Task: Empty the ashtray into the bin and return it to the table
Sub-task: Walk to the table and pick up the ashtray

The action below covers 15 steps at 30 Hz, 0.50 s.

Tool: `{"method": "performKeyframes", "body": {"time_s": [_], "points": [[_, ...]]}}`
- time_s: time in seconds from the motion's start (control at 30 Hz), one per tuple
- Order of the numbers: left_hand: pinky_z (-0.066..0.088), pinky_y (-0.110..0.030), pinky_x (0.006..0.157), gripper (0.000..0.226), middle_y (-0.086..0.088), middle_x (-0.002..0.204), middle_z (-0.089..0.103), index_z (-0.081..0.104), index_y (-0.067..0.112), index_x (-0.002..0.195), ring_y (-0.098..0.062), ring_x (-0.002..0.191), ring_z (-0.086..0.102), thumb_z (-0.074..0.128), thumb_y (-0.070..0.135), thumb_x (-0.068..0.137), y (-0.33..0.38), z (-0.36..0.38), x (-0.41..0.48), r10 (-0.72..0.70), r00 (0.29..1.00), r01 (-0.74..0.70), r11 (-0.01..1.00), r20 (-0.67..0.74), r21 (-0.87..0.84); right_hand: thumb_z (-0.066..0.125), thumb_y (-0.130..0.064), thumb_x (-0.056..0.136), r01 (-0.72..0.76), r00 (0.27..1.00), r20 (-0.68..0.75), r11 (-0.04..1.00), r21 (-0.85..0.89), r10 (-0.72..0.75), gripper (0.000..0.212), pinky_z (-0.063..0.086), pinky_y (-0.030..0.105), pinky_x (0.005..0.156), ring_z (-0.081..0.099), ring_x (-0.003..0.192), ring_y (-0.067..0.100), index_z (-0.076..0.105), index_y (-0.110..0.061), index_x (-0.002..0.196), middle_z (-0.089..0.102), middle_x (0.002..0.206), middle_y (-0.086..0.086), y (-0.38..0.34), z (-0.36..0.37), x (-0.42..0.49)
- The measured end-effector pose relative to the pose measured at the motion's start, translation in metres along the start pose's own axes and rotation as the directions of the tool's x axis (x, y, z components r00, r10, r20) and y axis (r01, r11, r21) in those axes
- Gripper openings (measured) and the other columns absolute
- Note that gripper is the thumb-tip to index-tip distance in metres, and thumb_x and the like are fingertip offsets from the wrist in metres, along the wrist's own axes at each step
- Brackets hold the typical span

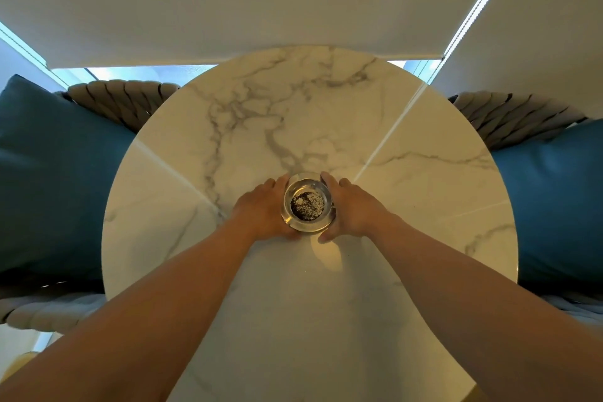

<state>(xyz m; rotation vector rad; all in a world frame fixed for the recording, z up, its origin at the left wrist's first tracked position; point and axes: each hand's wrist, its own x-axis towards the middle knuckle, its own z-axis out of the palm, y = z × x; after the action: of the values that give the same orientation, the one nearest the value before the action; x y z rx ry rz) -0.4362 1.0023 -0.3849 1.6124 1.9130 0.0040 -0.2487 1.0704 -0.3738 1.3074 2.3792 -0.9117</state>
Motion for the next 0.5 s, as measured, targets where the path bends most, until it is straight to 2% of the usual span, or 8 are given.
{"method": "performKeyframes", "body": {"time_s": [0.13,0.3,0.5], "points": [[0.048,-0.044,0.092,0.112,0.001,0.124,0.055,0.035,0.026,0.138,-0.023,0.117,0.053,0.079,0.067,0.044,0.003,-0.004,-0.004,-0.003,0.999,0.000,0.998,-0.045,-0.061,0.093,-0.045,0.046,0.015,0.998,-0.054,0.999,0.048,-0.013,0.121,0.049,0.047,0.092,0.054,0.111,0.034,0.025,-0.021,0.144,0.050,0.122,0.013,-0.002,-0.002,-0.003],[0.048,-0.042,0.090,0.106,0.001,0.125,0.053,0.035,0.026,0.136,-0.023,0.116,0.054,0.083,0.059,0.048,0.008,-0.008,-0.012,0.003,0.995,-0.013,0.995,-0.100,-0.101,0.093,-0.047,0.044,0.031,0.991,-0.132,0.998,0.049,-0.024,0.121,0.051,0.046,0.087,0.055,0.111,0.032,0.027,-0.022,0.142,0.051,0.121,0.011,-0.005,-0.006,-0.011],[0.048,-0.039,0.088,0.118,0.006,0.126,0.052,0.032,0.030,0.136,-0.018,0.114,0.054,0.077,0.073,0.035,0.015,-0.027,-0.029,0.019,0.995,-0.031,0.993,-0.101,-0.117,0.090,-0.050,0.044,0.042,0.982,-0.186,0.998,0.049,-0.032,0.115,0.052,0.045,0.083,0.056,0.106,0.028,0.029,-0.027,0.138,0.052,0.116,0.006,-0.012,-0.016,-0.024]]}}
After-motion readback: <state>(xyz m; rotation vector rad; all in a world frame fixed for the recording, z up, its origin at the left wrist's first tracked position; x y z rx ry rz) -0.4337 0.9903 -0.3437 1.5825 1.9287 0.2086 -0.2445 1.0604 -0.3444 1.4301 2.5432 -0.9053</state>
